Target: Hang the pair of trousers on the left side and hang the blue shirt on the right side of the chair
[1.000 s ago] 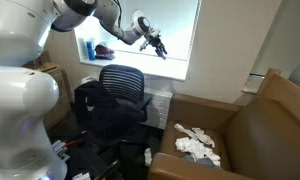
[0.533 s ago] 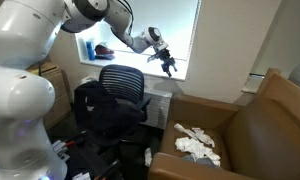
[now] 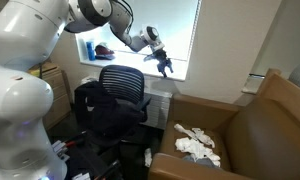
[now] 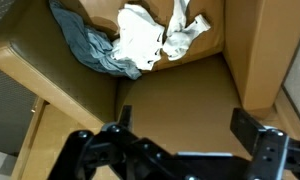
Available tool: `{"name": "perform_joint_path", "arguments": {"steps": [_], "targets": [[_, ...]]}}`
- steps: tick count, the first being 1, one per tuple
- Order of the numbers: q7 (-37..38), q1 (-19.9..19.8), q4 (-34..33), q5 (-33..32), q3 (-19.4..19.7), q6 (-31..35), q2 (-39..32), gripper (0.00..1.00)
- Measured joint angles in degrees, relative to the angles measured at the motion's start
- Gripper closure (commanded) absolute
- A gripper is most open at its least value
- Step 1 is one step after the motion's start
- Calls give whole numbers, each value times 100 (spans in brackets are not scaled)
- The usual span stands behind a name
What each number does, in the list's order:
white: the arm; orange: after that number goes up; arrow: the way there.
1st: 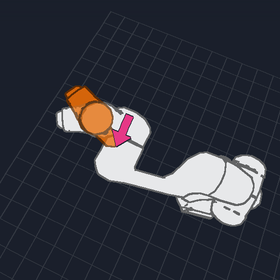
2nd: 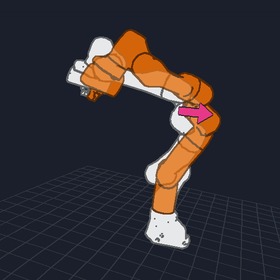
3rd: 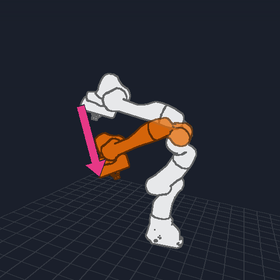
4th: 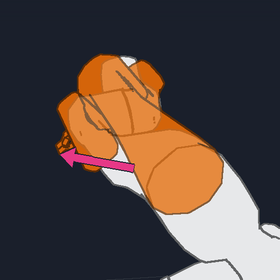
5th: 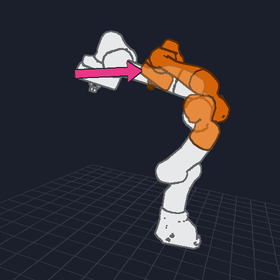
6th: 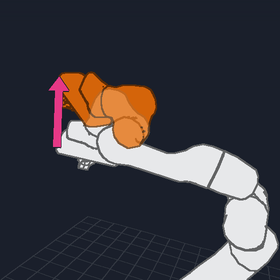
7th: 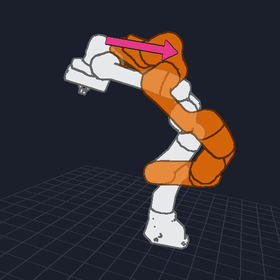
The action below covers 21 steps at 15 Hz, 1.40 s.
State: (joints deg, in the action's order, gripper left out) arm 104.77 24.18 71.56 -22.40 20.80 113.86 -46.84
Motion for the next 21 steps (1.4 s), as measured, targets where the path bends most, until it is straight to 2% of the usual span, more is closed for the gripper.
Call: {"name": "perform_joint_path", "arguments": {"steps": [2, 8, 10, 19, 21], "targets": [[243, -305, 74, 16, -82, -229, -90, 0], [570, -1594, 470, 121, -114, -504, -455, 0], [590, -1875, 480, 289, -152, -710, -593, 0], [678, -1890, 452, 308, -250, -862, -627, 0], [623, -1946, 424, 345, -281, -1073, -703, 0]]}}
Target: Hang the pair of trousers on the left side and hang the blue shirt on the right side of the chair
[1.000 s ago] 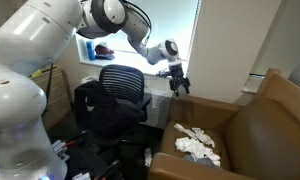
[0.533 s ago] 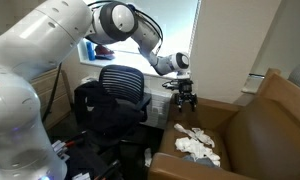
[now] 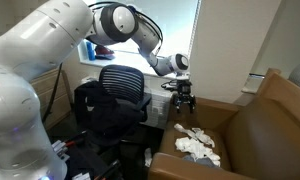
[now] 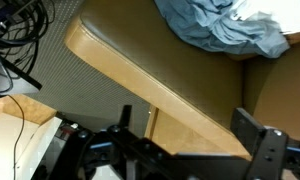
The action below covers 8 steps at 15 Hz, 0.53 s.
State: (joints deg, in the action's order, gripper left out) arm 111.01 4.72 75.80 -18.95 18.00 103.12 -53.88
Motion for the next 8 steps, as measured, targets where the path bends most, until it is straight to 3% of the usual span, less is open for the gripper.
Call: {"name": "perform_joint_path", "arguments": {"steps": [5, 8], "targets": [[-467, -495, -504, 450, -156, -1064, -662, 0], [-466, -555, -568, 431, -155, -1069, -778, 0]]}}
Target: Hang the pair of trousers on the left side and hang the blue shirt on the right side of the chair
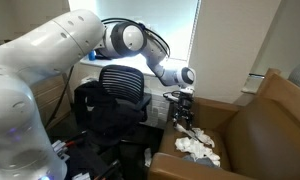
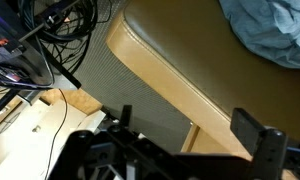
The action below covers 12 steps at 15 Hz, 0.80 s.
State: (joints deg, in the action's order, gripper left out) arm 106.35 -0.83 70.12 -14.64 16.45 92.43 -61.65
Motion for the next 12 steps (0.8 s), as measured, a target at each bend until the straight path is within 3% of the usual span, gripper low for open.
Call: {"name": "perform_joint_path", "arguments": {"steps": [5, 8, 12], "targets": [[179, 113, -51, -18, -2, -5, -26, 0], [807, 82, -319, 480, -75, -26, -265, 0], [1788, -105, -1142, 1046, -122, -15, -880, 0]]}}
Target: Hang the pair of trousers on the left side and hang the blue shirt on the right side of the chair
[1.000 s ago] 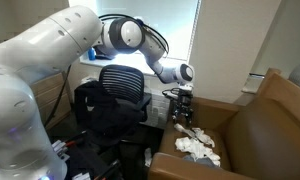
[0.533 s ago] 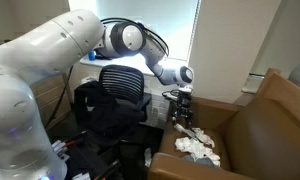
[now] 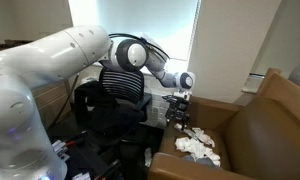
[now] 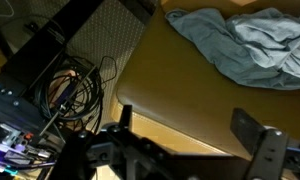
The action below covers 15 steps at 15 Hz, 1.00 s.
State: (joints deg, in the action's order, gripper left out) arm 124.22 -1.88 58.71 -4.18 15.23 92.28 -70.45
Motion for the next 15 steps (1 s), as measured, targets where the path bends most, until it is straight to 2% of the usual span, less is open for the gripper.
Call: {"name": "perform_joint_path", "arguments": {"steps": [3, 4, 8, 11, 15], "targets": [[700, -183, -820, 9, 104, -90, -404, 0], [713, -226, -944, 6, 118, -112, -438, 0], [709, -180, -911, 3, 116, -110, -462, 0], [1002, -259, -956, 166, 112, 504, -556, 0], [1385, -862, -1582, 341, 64, 1020, -961, 0]]}}
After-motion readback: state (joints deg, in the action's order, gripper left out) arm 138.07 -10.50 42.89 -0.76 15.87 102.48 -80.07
